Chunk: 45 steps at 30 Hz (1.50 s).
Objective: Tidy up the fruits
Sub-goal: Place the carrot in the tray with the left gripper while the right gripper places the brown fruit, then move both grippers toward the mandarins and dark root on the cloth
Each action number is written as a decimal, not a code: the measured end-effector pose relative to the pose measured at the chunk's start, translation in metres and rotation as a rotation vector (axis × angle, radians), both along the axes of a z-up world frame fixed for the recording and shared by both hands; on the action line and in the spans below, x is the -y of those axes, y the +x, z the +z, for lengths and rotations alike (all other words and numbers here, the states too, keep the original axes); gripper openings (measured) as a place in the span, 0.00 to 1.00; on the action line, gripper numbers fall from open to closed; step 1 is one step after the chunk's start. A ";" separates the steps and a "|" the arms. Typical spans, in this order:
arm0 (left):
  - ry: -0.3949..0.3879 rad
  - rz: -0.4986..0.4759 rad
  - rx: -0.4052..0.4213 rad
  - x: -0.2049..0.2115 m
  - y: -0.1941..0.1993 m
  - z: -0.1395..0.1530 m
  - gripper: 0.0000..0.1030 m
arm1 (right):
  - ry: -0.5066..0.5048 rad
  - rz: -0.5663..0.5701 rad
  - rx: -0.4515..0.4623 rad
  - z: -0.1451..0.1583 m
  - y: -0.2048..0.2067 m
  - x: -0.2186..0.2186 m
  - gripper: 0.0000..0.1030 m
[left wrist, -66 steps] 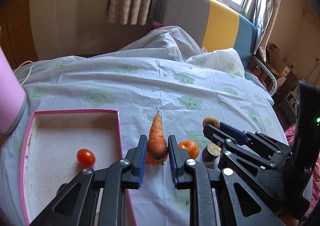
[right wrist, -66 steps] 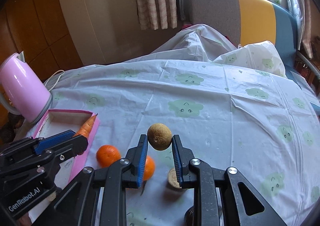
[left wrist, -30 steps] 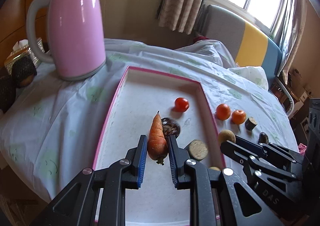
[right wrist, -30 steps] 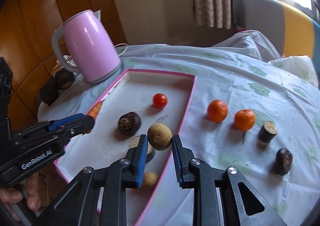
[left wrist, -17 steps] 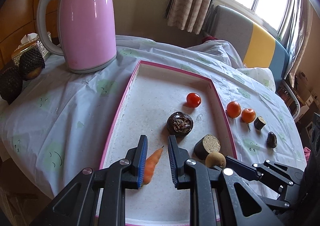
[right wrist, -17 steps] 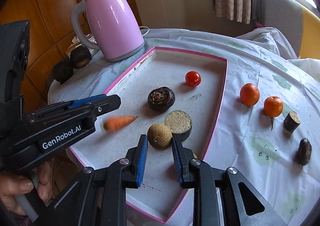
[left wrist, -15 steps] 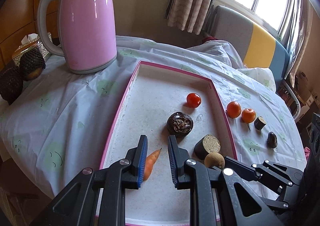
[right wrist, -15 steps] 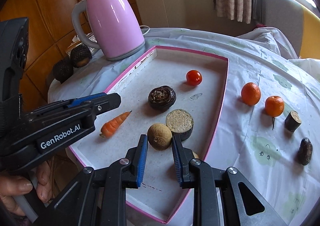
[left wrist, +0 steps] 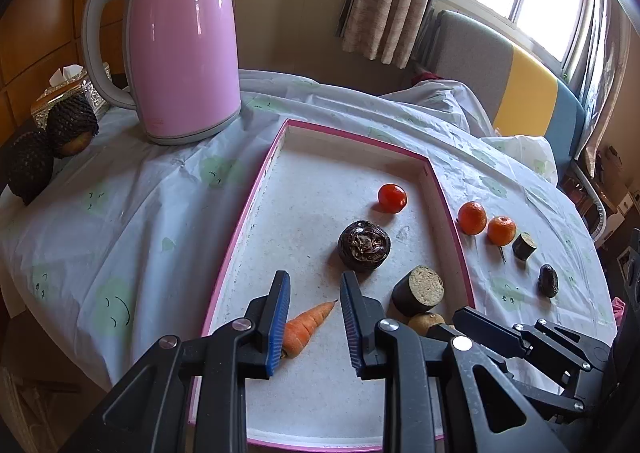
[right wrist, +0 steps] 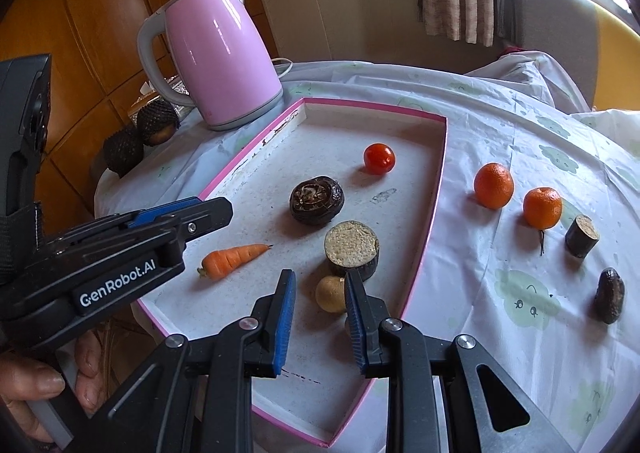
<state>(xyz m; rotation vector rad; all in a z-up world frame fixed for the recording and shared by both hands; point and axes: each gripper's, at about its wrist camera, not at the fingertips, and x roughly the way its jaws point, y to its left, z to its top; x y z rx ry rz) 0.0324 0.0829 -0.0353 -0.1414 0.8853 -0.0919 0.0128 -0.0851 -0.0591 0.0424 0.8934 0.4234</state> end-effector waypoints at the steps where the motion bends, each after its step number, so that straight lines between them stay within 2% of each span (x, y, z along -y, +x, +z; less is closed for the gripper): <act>1: 0.000 -0.002 0.000 0.001 0.000 0.000 0.25 | 0.000 -0.004 0.000 0.000 0.000 0.001 0.27; 4: 0.000 -0.010 0.004 0.003 -0.001 0.002 0.25 | 0.005 -0.027 0.004 0.002 -0.001 0.007 0.33; 23: 0.043 -0.112 0.021 0.037 -0.007 0.007 0.25 | 0.011 -0.194 0.019 0.006 -0.005 0.060 0.33; 25: 0.046 -0.125 0.025 0.042 -0.007 0.008 0.25 | 0.015 -0.218 0.019 0.006 -0.005 0.067 0.38; 35: 0.065 -0.203 0.036 0.072 -0.006 0.013 0.25 | 0.014 -0.284 0.025 0.005 -0.003 0.092 0.38; 37: 0.067 -0.219 0.037 0.077 -0.005 0.014 0.25 | 0.005 -0.301 0.027 0.004 -0.002 0.097 0.46; 45: 0.087 -0.280 0.033 0.103 0.000 0.013 0.25 | 0.008 -0.368 0.018 0.000 -0.002 0.123 0.47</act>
